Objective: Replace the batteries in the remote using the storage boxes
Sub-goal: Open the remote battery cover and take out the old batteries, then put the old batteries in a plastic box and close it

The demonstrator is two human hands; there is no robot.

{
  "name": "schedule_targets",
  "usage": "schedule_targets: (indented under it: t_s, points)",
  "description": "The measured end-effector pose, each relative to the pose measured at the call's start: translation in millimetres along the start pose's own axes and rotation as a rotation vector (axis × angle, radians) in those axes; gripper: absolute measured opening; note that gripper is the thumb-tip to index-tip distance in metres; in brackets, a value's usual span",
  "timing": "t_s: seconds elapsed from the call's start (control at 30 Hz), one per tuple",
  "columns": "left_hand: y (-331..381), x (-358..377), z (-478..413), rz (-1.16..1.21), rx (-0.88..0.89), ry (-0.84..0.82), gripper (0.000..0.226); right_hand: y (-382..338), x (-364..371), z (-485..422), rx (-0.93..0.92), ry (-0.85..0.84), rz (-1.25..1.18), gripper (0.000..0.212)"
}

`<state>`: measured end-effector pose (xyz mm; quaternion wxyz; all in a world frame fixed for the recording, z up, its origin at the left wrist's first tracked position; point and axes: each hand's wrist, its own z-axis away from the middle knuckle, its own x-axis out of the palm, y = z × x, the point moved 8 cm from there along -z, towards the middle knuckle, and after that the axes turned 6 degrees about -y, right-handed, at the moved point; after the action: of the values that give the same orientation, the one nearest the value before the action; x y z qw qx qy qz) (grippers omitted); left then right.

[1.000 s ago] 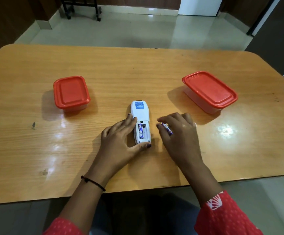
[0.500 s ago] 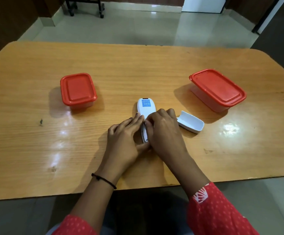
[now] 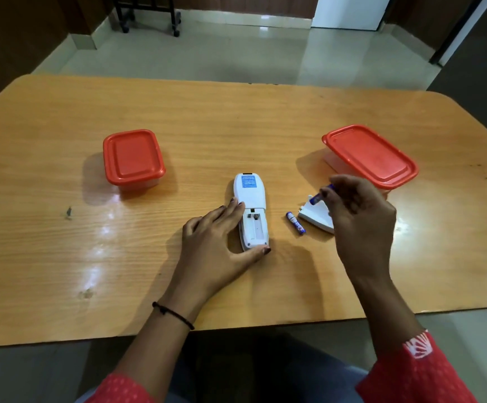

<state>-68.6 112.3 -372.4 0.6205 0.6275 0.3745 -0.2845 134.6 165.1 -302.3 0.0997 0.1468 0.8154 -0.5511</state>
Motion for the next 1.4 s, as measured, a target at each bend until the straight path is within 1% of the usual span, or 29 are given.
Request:
schedule_targets:
  t_s: [0.07,0.13,0.23,0.4,0.5,0.57,0.63,0.67,0.77,0.83,0.87,0.9,0.97,1.0,1.07,1.13,1.2,1.27,1.3,1.37,1.4]
  points:
    - [1.0,-0.7,1.0,-0.013,0.012,0.009,0.094,15.5,-3.5,2.7,0.082,-0.052,0.059,0.014]
    - [1.6,-1.1,1.4,-0.022,0.018,0.015,0.093,26.5,0.4,6.8,0.139,-0.142,0.127,0.009]
    - [3.5,-0.1,1.6,-0.064,0.019,0.027,0.091,30.7,4.5,14.5,0.140,-0.239,0.294,0.010]
    - [10.5,5.5,1.3,-0.062,0.034,0.016,0.090,39.3,5.0,26.4,0.165,-0.382,0.488,0.011]
    - [13.6,5.5,1.3,-0.038,0.042,0.031,0.087,45.0,2.4,28.0,0.208,-0.398,0.485,0.011]
    - [16.6,3.5,0.5,-0.016,0.052,0.077,0.083,45.3,1.5,27.8,0.216,-0.411,0.461,0.013]
    - [20.3,0.5,-2.1,0.025,0.058,0.136,0.076,43.4,-5.1,23.7,0.208,-0.373,0.425,0.017]
    - [22.5,-0.9,-4.3,0.055,0.058,0.160,0.072,41.2,-11.8,18.7,0.181,-0.314,0.410,0.017]
    - [31.6,-4.5,-8.9,0.155,0.080,0.214,0.060,35.5,-39.6,-3.4,0.041,-0.055,0.402,0.009]
    - [37.4,-8.4,-8.6,0.227,0.098,0.253,0.052,41.8,-55.1,-21.9,0.004,0.092,0.449,0.024]
    - [39.2,-9.8,-8.2,0.251,0.104,0.267,0.047,49.5,-58.1,-33.2,0.018,0.115,0.481,0.035]
    - [39.8,-10.1,-7.1,0.267,0.107,0.274,0.043,59.3,-56.8,-44.9,0.052,0.096,0.515,0.046]
    - [38.5,-10.3,-6.8,0.273,0.120,0.277,0.038,81.2,-46.6,-65.6,0.150,-0.012,0.591,0.064]
    - [36.5,-10.5,-7.2,0.269,0.126,0.278,0.037,91.3,-40.0,-72.4,0.186,-0.073,0.616,0.067]
    - [31.7,-11.8,-8.3,0.276,0.129,0.282,0.034,103.1,-29.8,-80.7,0.194,-0.131,0.618,0.061]
    - [29.2,-14.1,-9.3,0.300,0.120,0.287,0.034,102.9,-28.0,-83.6,0.150,-0.100,0.584,0.049]
    - [31.4,-16.4,-8.0,0.323,0.108,0.290,0.035,91.5,-33.4,-80.3,0.103,-0.030,0.534,0.041]
    - [36.5,-16.2,-2.4,0.374,0.110,0.273,0.036,68.6,-43.6,-68.4,0.034,0.062,0.461,0.037]
    - [40.9,-17.1,2.3,0.416,0.114,0.254,0.036,49.6,-49.0,-57.1,-0.041,0.109,0.425,0.037]
    - [49.6,-19.4,15.3,0.596,0.091,0.203,0.034,3.4,-56.1,-24.9,-0.218,0.143,0.307,0.040]
    - [52.3,-19.0,21.0,0.765,0.043,0.159,0.033,-16.5,-56.9,-7.6,-0.275,0.117,0.226,0.042]
